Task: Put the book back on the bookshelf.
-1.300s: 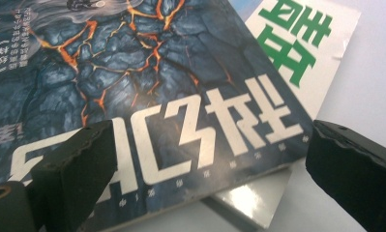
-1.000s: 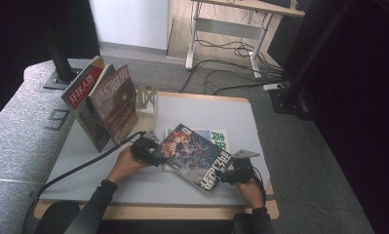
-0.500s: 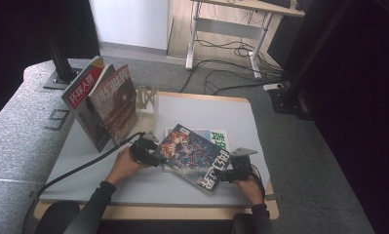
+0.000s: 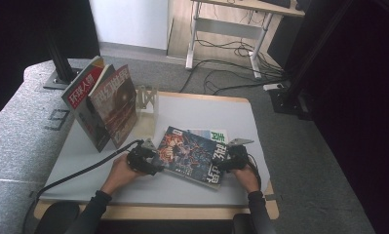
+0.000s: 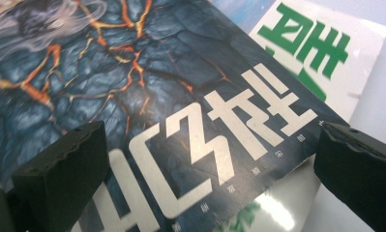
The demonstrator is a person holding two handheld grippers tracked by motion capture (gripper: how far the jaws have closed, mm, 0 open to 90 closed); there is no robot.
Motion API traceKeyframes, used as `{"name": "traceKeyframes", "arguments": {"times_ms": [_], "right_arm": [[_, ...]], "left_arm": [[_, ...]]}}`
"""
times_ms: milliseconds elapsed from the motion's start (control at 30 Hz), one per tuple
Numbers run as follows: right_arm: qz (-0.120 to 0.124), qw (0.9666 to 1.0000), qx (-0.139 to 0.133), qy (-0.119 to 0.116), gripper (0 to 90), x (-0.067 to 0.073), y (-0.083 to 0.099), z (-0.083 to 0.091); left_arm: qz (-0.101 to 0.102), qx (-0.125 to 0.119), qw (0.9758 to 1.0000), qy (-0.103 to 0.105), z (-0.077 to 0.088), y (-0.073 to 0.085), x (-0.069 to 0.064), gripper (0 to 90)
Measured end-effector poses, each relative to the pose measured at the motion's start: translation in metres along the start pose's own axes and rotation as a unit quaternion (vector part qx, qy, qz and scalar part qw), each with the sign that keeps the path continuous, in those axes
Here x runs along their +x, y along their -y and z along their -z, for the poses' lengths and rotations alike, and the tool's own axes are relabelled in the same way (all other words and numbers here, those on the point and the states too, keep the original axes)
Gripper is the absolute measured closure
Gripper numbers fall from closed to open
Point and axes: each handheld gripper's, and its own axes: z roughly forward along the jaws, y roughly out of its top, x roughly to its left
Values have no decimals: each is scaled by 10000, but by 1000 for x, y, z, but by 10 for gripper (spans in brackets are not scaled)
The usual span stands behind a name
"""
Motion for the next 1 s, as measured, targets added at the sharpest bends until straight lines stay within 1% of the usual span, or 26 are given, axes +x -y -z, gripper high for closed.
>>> {"name": "traceKeyframes", "arguments": {"times_ms": [33, 133, 167, 267, 367, 433, 567, 633, 700, 767, 800, 900, 933, 1000], "right_arm": [[16, 10000, 29, -7, 0, -1, -2, -2], [34, 10000, 73, -8, 0, -4, -10, -8], [34, 10000, 81, -2, 0, -4, -12, -11], [67, 9999, 99, -11, 0, -6, -20, -18], [61, 9999, 119, -28, 0, -8, -28, -25], [72, 9999, 121, -36, 0, -9, -33, -30], [50, 10000, 69, -28, 0, -10, -40, -39], [40, 10000, 58, -28, 0, -10, -40, -40], [51, 10000, 18, -19, 0, -10, -39, -39], [83, 10000, 1, -25, 26, -9, -38, -35], [112, 9999, -15, 8, 27, -9, -38, -34], [191, 9998, -37, 9, 18, -5, -35, -27], [224, 9997, -44, 21, 14, -4, -34, -24], [224, 9997, -79, 3, 10, 0, -30, -18]], "left_arm": [[17, -5, 10000, 11, 1, 1, -2, 281], [-38, 21, 10000, 25, 3, 4, -9, 281], [-56, 6, 10000, 59, 4, 5, -11, 281], [-24, 2, 9998, 207, 7, 8, -18, 282], [-49, 23, 9996, 293, 7, 11, -23, 284], [-23, 41, 9993, 374, 6, 13, -27, 291], [-77, 1, 9992, 404, 7, 16, -32, 289], [-99, -59, 9990, 429, 10, 16, -32, 285], [-55, -140, 9986, 515, 14, 15, -29, 280], [-28, -189, 9984, 532, 18, 14, -24, 242], [-30, -190, 9984, 530, 18, 13, -22, 215], [-62, -200, 9991, 369, 19, 9, -13, 151], [-21, -214, 9992, 351, 18, 8, -11, 145], [-14, -243, 9992, 312, 17, 5, -5, 141]]}}
